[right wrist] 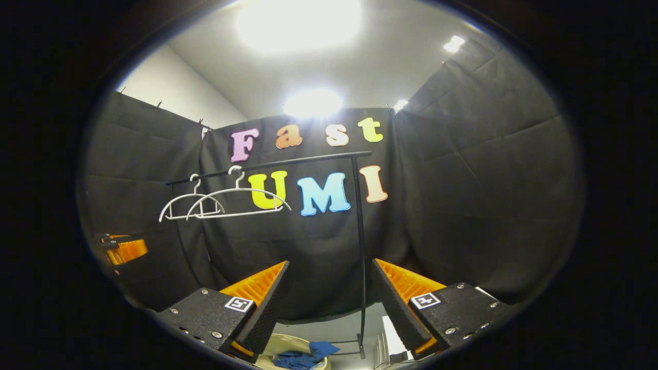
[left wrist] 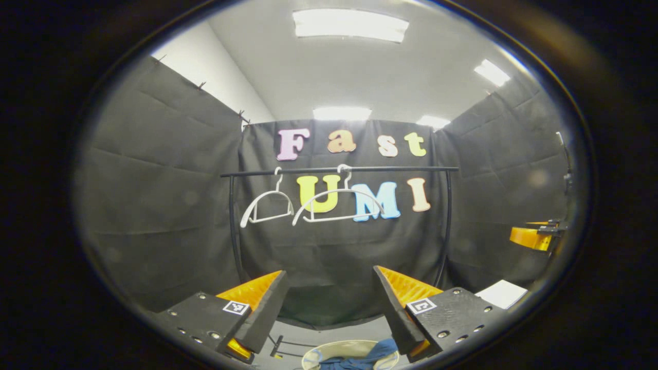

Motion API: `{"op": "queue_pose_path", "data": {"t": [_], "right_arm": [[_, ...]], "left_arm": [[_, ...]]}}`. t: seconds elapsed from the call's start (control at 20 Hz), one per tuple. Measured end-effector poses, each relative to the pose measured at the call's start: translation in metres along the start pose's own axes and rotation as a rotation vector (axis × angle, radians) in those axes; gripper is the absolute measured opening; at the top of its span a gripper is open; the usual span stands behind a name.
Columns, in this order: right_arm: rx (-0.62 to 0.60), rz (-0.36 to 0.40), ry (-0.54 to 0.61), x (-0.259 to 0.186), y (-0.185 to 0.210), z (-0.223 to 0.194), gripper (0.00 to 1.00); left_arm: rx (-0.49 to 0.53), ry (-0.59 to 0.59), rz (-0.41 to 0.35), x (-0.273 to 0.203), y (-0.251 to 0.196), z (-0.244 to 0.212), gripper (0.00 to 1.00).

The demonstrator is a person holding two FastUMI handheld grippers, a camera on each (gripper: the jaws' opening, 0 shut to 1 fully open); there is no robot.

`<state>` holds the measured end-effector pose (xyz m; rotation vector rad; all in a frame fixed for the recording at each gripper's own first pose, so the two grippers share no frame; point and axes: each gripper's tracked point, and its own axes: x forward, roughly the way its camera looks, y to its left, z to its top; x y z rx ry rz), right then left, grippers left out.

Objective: Grasp the clothes on the hanger with both hands and then place them into the laundry hamper below.

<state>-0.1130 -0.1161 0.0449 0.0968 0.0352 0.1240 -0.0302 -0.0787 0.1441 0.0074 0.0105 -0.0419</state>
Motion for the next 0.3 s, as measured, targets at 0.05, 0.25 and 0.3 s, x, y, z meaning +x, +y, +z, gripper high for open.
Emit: {"op": "queue_pose_path", "data": {"t": [0.05,0.25,0.3], "right_arm": [[-0.008,0.000,-0.004,0.0015,0.0013,0.0024,0.99],[-0.039,-0.005,-0.014,0.0010,0.0022,0.0100,0.95],[-0.039,-0.005,-0.019,0.0017,0.0023,0.0107,0.95]], "left_arm": [[-0.002,-0.004,0.001,-0.0022,0.0006,0.0015,0.94],[-0.010,-0.009,0.015,-0.0091,0.0059,0.0026,0.94],[-0.012,-0.011,0.018,-0.0112,0.0064,0.0037,0.94]]}}
